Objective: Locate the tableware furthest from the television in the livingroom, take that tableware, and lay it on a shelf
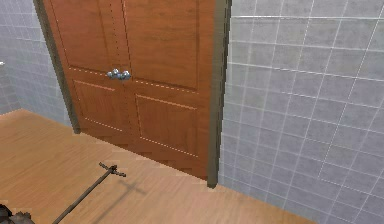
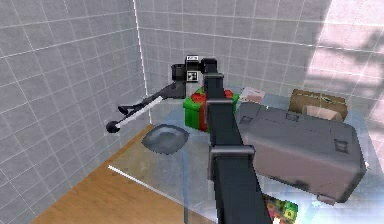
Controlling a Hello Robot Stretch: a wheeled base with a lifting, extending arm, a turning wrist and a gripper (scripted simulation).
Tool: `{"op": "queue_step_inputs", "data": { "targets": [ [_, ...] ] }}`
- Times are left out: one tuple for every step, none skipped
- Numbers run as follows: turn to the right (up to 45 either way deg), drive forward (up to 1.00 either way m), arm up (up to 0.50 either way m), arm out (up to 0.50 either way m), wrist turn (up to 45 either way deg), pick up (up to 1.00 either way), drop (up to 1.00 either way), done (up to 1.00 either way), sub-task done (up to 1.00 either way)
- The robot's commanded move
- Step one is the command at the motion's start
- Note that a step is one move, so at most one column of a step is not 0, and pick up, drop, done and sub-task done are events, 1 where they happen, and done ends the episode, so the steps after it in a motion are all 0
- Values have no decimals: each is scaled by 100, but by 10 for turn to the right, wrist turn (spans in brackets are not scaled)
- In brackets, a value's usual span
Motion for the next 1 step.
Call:
{"op": "queue_step_inputs", "data": {
  "targets": [
    [0, 0, 0, 0, 450, 0, 0, 0, 0]
  ]
}}
